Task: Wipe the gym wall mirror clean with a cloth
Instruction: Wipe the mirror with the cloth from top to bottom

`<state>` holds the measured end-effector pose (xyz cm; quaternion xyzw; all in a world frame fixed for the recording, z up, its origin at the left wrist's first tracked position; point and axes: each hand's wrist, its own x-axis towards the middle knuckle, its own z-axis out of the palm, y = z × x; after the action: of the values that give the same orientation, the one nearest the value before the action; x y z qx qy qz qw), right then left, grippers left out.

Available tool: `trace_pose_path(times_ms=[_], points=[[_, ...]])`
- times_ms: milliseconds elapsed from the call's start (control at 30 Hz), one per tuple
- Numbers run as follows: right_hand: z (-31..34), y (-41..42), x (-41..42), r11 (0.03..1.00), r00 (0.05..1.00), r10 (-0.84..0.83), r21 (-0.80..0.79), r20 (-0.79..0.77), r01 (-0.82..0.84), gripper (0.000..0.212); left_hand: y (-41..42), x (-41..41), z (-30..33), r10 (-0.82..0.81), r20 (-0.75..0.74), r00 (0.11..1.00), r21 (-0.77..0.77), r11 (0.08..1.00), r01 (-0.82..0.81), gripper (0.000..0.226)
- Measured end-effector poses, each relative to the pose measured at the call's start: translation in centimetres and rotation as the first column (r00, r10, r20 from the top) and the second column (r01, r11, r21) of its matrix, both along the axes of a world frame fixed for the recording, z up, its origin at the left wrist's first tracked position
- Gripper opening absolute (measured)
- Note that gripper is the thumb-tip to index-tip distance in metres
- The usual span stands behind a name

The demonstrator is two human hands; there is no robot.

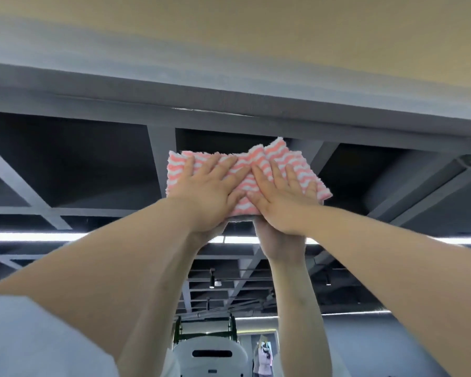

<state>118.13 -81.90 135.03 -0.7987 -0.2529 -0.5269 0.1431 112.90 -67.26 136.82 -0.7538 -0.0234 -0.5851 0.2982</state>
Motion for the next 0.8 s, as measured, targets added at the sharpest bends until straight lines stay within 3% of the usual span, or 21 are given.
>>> trace_pose_path(times_ms=[267, 333, 433, 500, 600, 800], points=[[4.9, 3.4, -2.5, 1.000, 0.999, 0.002, -0.019, 0.043, -0.001, 0.057, 3.2, -2.1, 4.6, -0.041, 0.050, 0.998, -0.022, 0.999, 0.042, 0.053], [5.9, 4.5, -3.3, 0.998, 0.997, 0.007, -0.064, 0.083, -0.001, 0.058, 4.0, -2.5, 5.6, -0.028, 0.136, 0.990, -0.054, 0.998, 0.035, 0.052], [6.8, 6.8, -4.0, 0.986, 0.978, 0.098, -0.151, 0.185, -0.070, 0.056, 5.0, -2.6, 6.5, 0.070, 0.394, 0.917, -0.061, 0.997, -0.050, 0.046], [7.4, 7.5, -3.8, 0.984, 0.970, 0.139, -0.141, 0.200, -0.112, 0.056, 4.7, -2.9, 6.2, 0.153, 0.466, 0.871, -0.167, 0.982, -0.084, 0.041], [8.0, 6.6, -3.2, 0.989, 0.972, 0.106, -0.126, 0.208, -0.080, 0.059, 3.2, -2.2, 6.1, 0.235, 0.383, 0.893, -0.360, 0.929, -0.090, 0.048], [9.0, 3.5, -1.7, 0.994, 0.981, 0.086, -0.082, 0.176, -0.072, 0.065, 0.7, -0.6, 7.9, 0.054, 0.337, 0.940, -0.526, 0.839, 0.140, 0.054]])
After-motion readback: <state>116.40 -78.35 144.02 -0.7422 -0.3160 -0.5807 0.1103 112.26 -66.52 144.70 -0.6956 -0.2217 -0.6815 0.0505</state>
